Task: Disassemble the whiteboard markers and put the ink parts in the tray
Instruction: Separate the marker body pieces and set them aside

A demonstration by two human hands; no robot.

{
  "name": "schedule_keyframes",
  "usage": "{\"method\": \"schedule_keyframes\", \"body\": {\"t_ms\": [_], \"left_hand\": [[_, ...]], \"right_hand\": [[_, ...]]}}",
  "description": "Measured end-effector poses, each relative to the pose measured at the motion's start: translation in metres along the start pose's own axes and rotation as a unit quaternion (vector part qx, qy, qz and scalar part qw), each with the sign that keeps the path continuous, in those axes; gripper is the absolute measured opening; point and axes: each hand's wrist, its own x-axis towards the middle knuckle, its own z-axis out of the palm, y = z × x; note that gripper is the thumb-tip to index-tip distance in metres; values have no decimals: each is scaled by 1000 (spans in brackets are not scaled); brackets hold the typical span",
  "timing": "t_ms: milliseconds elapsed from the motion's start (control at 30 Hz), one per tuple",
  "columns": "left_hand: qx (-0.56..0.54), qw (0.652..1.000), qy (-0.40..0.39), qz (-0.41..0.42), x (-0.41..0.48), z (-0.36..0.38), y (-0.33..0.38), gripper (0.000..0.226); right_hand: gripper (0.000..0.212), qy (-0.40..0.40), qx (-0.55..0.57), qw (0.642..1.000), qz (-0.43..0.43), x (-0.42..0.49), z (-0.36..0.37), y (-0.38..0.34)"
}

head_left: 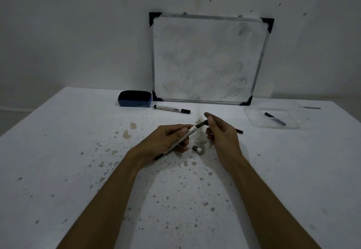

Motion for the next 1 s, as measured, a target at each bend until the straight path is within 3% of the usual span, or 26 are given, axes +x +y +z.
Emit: {"method": "schedule_keyframes", "body": {"t_ms": [133, 300, 467, 533, 600, 667, 733, 800, 900, 1000], "left_hand": [[0, 1000, 6, 3, 3, 1, -2, 35], [31, 999, 35, 12, 4, 6, -1, 35], [34, 997, 58, 25, 0, 11, -1, 34], [30, 997, 64, 29, 0, 12, -2, 34], [28, 997, 69, 30, -1, 11, -3, 34], [28, 997, 70, 31, -3, 10, -3, 35], [28, 996, 78, 45, -4, 9, -3, 35], [34, 993, 94, 61, -6, 9, -1, 32], [58, 992, 92, 65, -10, 8, 3, 25], [76, 993, 66, 57, -12, 5, 5, 21]], "right_hand": [[28, 10, -15, 999, -50, -6, 2, -5], [7, -27, -124, 984, -123, -15, 12, -5], [23, -19, -225, 966, -124, -25, 3, -8], [30, -83, -314, 940, -101, -28, -10, -16], [44, -165, -418, 891, -61, -31, -21, -20], [41, -199, -461, 863, -57, -32, -26, -17], [26, -184, -453, 868, -80, -31, -26, -13], [25, -151, -415, 893, -84, -29, -24, -12], [28, -89, -273, 956, -63, -25, -23, -16], [27, -51, -75, 996, 7, -20, -24, -19]]}}
